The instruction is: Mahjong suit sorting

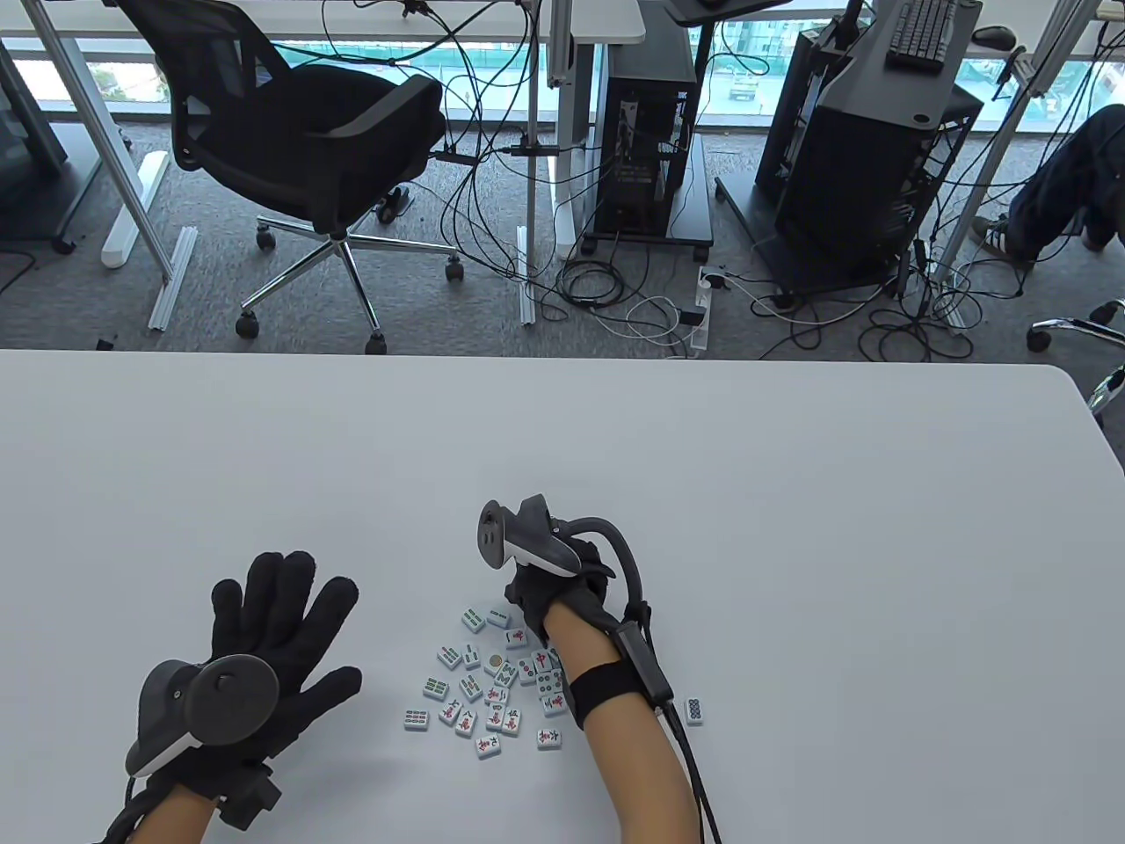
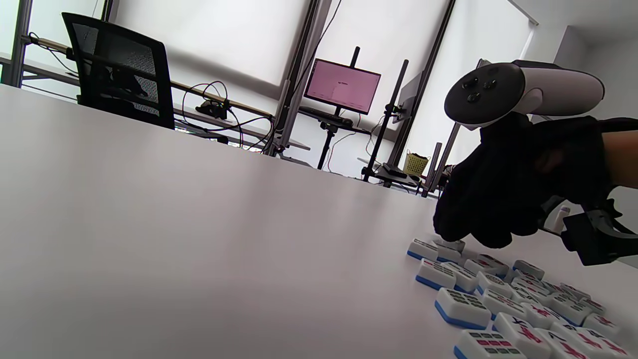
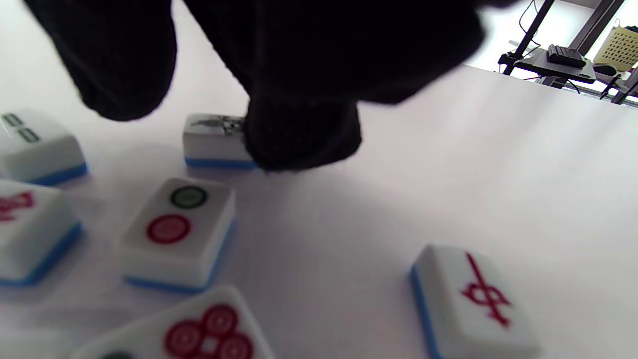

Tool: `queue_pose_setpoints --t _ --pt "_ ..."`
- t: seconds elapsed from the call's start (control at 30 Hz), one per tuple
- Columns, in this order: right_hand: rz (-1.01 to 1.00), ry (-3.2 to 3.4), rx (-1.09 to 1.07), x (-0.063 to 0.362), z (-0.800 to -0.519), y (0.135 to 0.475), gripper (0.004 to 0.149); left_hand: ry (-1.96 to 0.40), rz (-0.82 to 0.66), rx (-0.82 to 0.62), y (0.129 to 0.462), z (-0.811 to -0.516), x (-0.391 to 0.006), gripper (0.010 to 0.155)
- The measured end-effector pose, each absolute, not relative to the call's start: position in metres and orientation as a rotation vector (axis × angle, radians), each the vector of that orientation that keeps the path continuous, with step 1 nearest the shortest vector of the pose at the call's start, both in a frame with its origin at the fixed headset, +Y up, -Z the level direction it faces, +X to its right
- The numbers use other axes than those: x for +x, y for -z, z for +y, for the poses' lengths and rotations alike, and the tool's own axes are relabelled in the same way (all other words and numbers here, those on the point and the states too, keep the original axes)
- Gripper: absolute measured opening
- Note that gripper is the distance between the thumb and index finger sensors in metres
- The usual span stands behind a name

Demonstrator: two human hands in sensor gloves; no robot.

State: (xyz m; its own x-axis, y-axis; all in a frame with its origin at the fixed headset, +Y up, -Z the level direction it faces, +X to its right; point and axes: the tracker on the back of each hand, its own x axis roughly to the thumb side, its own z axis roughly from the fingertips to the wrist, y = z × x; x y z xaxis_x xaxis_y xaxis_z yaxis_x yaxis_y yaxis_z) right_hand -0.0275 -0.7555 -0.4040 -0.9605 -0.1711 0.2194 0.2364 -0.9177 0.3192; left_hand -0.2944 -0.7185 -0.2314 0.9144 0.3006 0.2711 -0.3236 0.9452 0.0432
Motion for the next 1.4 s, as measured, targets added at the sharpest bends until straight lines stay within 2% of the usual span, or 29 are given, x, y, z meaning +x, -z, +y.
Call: queue_pose_setpoints --t 0.13,0.37,0.5,0.67,0.8,0.97,1.1,1.3,1.4 --pt "-0.437 2.808 -0.28 -0.032 -0.761 0.402 0.06 -0.318 -0.267 0.084 0.231 -0.718 -0.293 0.08" --pt "-0.487 2.879 -0.324 -0.029 -0.763 0.403 0.06 -0.311 -0.271 0.081 0.231 -0.717 -0.293 0.08" --pt "-0.42 2.885 -0.391 -0.028 -0.762 0.402 0.06 -0.32 -0.271 0.095 0.229 -0.714 -0.294 0.079" --pt "-0.079 2.832 -0.497 -0.004 -0.737 0.394 0.059 -0.322 -0.274 0.109 0.227 -0.711 -0.293 0.079" --pt "0.037 2.771 -0.462 0.038 -0.716 0.393 0.059 -0.318 -0.277 0.117 0.226 -0.709 -0.293 0.079" --pt "-0.051 2.715 -0.331 0.104 -0.71 0.393 0.058 -0.301 -0.273 0.109 0.227 -0.711 -0.292 0.079" --pt "-0.175 2.755 -0.272 0.145 -0.728 0.385 0.058 -0.297 -0.271 0.111 0.226 -0.71 -0.291 0.079" --pt "-0.265 2.801 -0.265 0.168 -0.755 0.378 0.056 -0.277 -0.265 0.089 0.228 -0.714 -0.29 0.079" --pt "-0.257 2.782 -0.297 0.169 -0.759 0.376 0.056 -0.275 -0.263 0.081 0.229 -0.716 -0.29 0.079"
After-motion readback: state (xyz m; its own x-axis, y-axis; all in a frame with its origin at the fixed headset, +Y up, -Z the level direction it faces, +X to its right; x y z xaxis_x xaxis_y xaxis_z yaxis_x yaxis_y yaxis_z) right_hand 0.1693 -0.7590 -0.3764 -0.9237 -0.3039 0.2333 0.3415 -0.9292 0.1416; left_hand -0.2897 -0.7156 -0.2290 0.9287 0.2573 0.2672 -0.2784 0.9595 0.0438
